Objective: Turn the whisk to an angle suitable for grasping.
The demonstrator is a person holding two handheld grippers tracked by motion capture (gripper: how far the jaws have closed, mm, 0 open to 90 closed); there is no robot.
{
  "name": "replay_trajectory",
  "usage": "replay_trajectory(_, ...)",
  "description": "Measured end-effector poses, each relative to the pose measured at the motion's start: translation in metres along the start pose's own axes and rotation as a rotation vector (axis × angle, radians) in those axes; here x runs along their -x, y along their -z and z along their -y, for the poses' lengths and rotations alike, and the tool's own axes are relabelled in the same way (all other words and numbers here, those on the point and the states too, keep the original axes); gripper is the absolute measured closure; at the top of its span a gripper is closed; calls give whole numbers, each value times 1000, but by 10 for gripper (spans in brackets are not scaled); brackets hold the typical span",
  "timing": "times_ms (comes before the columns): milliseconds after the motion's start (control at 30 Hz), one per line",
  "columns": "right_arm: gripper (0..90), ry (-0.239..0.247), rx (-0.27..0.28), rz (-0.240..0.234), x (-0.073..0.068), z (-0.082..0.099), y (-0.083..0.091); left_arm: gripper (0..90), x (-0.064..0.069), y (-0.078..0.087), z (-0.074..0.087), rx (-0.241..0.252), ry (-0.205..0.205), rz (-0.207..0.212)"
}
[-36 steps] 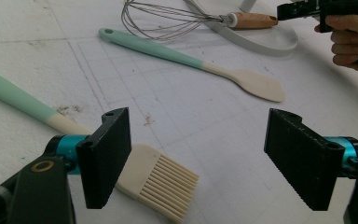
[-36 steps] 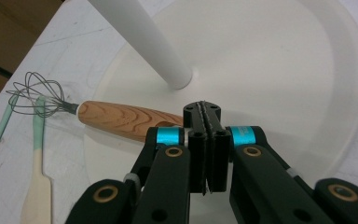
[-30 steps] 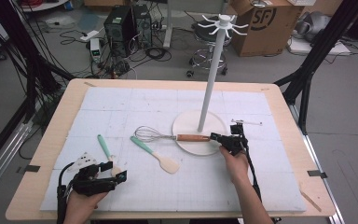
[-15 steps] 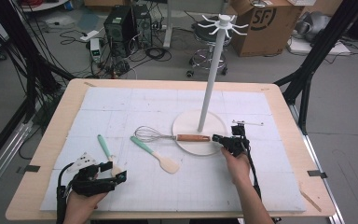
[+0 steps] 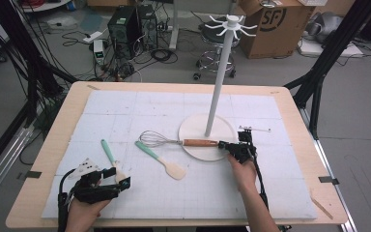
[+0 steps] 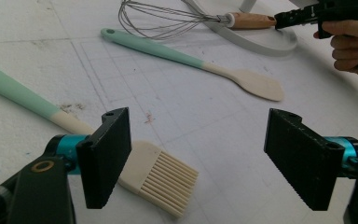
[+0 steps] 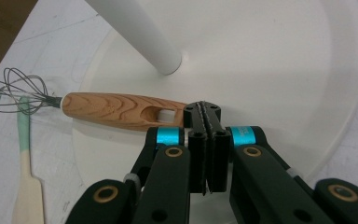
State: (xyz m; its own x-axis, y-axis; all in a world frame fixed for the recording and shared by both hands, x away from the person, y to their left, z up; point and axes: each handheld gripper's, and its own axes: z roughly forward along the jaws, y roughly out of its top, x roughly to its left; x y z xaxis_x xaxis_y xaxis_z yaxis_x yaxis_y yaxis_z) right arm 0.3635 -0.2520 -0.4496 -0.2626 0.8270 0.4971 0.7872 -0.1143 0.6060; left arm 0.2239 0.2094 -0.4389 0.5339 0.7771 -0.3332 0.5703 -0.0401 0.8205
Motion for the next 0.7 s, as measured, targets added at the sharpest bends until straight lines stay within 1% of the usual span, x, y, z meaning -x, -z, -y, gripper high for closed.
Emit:
replay_trajectory(100,893,-3,5,-9,0,0,-2,236,0,0,0,-4,-2,-1)
replay_trajectory(367,893,-19,23,-12,-1,0,-5,236,0,-1,0,2,5,-2)
replay_trajectory(500,893,-13,24,-19,-6,0,-9,236,0,-1,0,-2,-1,-3)
replay_trajectory(700,893,-8,29,-26,-12,-2,-15,236,0,0,1,1,5,-3)
